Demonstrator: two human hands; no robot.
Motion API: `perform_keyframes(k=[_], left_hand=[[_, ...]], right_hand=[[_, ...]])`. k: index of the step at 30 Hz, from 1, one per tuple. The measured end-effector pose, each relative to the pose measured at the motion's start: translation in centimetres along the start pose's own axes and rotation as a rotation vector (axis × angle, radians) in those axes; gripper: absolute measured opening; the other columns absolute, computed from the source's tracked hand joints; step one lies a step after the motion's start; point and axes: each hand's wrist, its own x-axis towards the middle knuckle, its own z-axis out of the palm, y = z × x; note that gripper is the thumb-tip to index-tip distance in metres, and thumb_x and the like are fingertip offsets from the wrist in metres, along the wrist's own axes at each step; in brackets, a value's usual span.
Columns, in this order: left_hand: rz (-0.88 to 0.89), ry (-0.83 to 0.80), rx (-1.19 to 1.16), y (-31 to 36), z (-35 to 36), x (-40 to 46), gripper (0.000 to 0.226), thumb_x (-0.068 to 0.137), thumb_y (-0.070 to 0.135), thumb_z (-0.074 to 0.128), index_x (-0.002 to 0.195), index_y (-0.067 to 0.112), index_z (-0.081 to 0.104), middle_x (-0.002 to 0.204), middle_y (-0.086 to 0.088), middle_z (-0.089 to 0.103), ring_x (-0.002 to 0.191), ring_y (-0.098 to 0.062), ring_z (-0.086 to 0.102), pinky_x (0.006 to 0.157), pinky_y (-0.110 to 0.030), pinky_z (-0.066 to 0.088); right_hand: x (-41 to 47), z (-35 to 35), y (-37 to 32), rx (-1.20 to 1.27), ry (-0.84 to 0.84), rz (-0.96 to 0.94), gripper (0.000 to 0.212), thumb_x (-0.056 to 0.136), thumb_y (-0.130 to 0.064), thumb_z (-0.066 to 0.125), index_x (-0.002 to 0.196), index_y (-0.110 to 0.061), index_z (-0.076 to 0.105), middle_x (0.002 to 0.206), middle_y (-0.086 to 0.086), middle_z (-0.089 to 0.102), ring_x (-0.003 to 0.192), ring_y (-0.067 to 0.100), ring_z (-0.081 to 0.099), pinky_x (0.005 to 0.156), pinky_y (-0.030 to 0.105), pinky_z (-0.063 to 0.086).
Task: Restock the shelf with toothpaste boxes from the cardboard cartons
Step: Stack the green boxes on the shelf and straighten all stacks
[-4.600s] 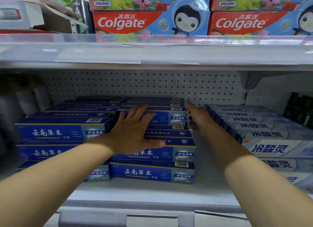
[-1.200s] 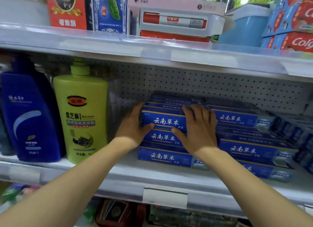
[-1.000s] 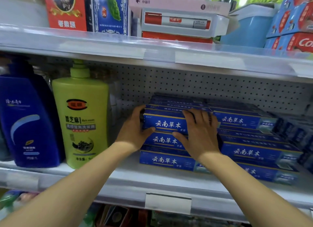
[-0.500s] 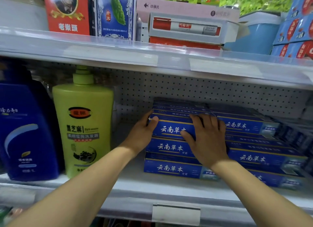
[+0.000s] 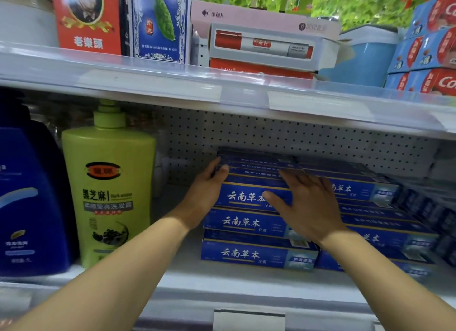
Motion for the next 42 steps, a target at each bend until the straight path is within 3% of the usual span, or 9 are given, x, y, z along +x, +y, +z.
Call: perform_keyframes(k=[4,8,15,20,23,27,30,32,42], left_hand=[[-0.015,0.053,-0.121,0.1,-0.1,0.3,0.013,0.096,0.040,0.044,0.104,0.037,0.054,0.081,0.008,0.069,0.063,-0.005,0.069,0.056,-0.022,0.052],[-0.178,0.026,-0.295,0.0,-0.1,0.6,0.040,0.093,0.055,0.040,0.094,0.022,0.063,0.071,-0.001,0.073,0.060,-0.014,0.070,0.058,-0.028,0.048],[-0.227,0.000,-0.361,-1.2,0.2,0.7,0.044,0.088,0.056,0.046,0.101,0.018,0.065,0.080,-0.008,0.074,0.064,-0.022,0.071,0.060,-0.033,0.051],[-0.091,0.040,-0.336,-1.5,0.3,0.1,0.038,0.082,0.058,0.052,0.104,0.030,0.062,0.092,-0.005,0.074,0.076,-0.022,0.072,0.075,-0.041,0.054],[0.117,0.080,-0.202,-1.3,0.2,-0.6,0.030,0.072,0.056,0.054,0.101,0.047,0.058,0.095,0.011,0.072,0.084,-0.012,0.071,0.076,-0.036,0.055],[0.279,0.100,0.076,-0.9,0.2,-1.5,0.057,0.071,0.062,0.056,0.123,0.038,0.051,0.113,0.011,0.065,0.093,-0.003,0.066,0.077,-0.030,0.057],[0.516,0.225,0.692,-1.1,0.5,-1.1,0.074,0.067,0.077,0.049,0.128,0.035,0.049,0.138,0.014,0.047,0.125,-0.005,0.045,0.106,-0.045,0.037],[0.631,0.264,0.973,-1.0,1.1,-0.8,0.083,0.061,0.078,0.043,0.126,0.028,0.054,0.140,0.008,0.046,0.129,-0.013,0.041,0.107,-0.047,0.028],[0.661,0.295,1.073,-1.5,1.5,0.1,0.075,0.054,0.079,0.047,0.103,0.025,0.065,0.129,0.006,0.056,0.110,-0.018,0.058,0.090,-0.037,0.037]], right_hand=[[0.8,-0.5,0.1,0.051,0.024,0.014,0.104,0.067,-0.083,-0.005,0.142,-0.024,0.037,0.149,-0.004,0.034,0.138,0.019,0.028,0.116,0.043,0.015],[2.2,-1.7,0.8,0.140,-0.238,0.015,0.092,0.071,-0.078,0.009,0.148,-0.030,0.022,0.157,-0.003,0.015,0.144,0.019,0.013,0.117,0.042,0.010],[2.2,-2.4,1.5,0.141,-0.349,-0.083,0.094,0.065,-0.079,0.019,0.148,-0.034,0.017,0.157,-0.006,0.014,0.144,0.018,0.014,0.115,0.037,0.014],[5.7,-2.0,3.4,0.369,-0.347,0.002,0.054,0.097,-0.049,0.026,0.147,-0.028,0.028,0.151,0.002,0.032,0.135,0.020,0.034,0.103,0.023,0.024],[7.9,-1.1,3.9,0.371,-0.414,0.022,0.045,0.102,-0.033,0.030,0.146,-0.025,0.030,0.152,0.004,0.030,0.133,0.023,0.036,0.100,0.023,0.029],[8.9,-0.4,4.5,0.358,-0.442,0.020,0.042,0.103,-0.022,0.032,0.145,-0.027,0.031,0.153,0.005,0.027,0.130,0.025,0.038,0.096,0.024,0.032],[9.3,-0.2,4.6,0.365,-0.449,0.029,0.043,0.103,-0.022,0.031,0.145,-0.027,0.030,0.154,0.006,0.025,0.133,0.024,0.034,0.098,0.024,0.030],[9.4,-0.1,4.7,0.375,-0.442,0.037,0.042,0.103,-0.022,0.032,0.144,-0.025,0.032,0.152,0.006,0.029,0.132,0.023,0.035,0.094,0.023,0.029],[11.0,0.3,6.4,0.486,-0.312,0.025,0.044,0.099,-0.007,0.038,0.142,-0.015,0.035,0.145,0.004,0.041,0.127,0.022,0.042,0.096,0.024,0.036]])
